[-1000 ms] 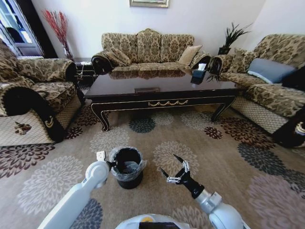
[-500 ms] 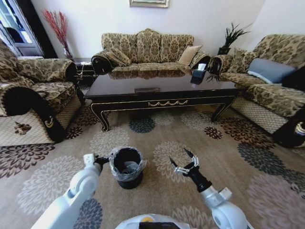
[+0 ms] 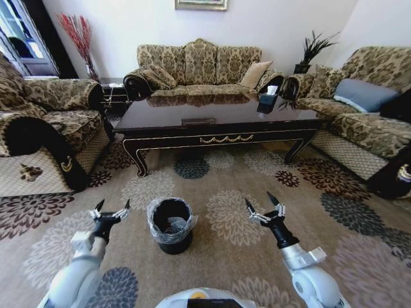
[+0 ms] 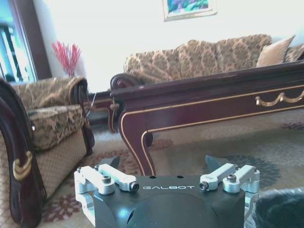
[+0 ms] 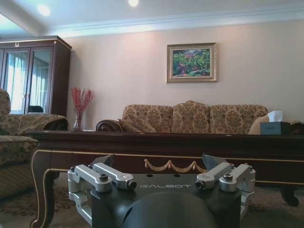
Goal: Move to the front of the table and pick up the trash from the floor, then place it into the trash bin.
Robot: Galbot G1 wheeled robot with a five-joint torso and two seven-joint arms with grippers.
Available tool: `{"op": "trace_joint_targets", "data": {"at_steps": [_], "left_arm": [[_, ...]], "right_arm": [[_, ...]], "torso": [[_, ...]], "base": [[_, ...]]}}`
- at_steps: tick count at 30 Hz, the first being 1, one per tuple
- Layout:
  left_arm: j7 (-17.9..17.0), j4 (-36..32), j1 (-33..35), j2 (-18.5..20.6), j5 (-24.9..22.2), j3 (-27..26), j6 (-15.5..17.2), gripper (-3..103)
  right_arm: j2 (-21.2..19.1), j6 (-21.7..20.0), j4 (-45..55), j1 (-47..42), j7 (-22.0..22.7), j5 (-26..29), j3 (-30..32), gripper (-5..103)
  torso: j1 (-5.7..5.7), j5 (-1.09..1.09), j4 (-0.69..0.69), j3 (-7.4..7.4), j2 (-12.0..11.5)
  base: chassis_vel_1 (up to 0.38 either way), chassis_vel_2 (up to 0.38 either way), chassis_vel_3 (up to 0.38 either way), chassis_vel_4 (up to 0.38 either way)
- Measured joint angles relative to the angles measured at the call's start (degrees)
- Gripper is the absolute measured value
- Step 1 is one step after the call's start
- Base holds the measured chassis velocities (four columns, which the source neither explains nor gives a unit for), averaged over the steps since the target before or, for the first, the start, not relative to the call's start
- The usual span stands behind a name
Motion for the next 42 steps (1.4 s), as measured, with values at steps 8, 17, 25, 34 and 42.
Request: {"op": "trace_joint_targets", "data": {"at_steps": [8, 17, 25, 34, 42], "left_arm": [[1.85, -0.10, 7.16, -4.59, 5.65, -1.49, -10.41, 100], [1.73, -1.09, 11.67, -8.40, 7.26, -1.94, -15.77, 100], [1.38, -3.11, 12.69, -8.77, 7.29, -1.78, -16.38, 100], [0.97, -3.28, 12.64, -8.55, 7.57, -1.64, -16.44, 100], [0.93, -3.28, 12.55, -8.50, 7.53, -1.60, -16.42, 100]], "right_arm": [[0.05, 1.15, -1.87, -0.31, -0.08, -1.66, 1.53, 100], [0.22, 2.25, -2.31, -0.40, -0.37, -2.24, 2.38, 100], [-0.07, 2.37, -1.31, -1.37, -0.55, -2.56, 3.50, 100], [-0.12, 1.92, -1.23, -1.53, -0.64, -2.71, 3.53, 100], [-0.14, 1.89, -1.20, -1.54, -0.67, -2.71, 3.52, 100]], "torso": [[0.00, 0.00, 0.00, 0.00, 0.00], [0.00, 0.01, -0.01, 0.00, 0.00], [0.00, 0.00, -0.01, 0.00, 0.00], [0.00, 0.00, -0.01, 0.00, 0.00], [0.01, 0.00, -0.01, 0.00, 0.00]], "base": [[0.000, 0.000, 0.000, 0.000], [0.000, 0.000, 0.000, 0.000], [0.000, 0.000, 0.000, 0.000], [0.000, 0.000, 0.000, 0.000], [0.000, 0.000, 0.000, 0.000]]}}
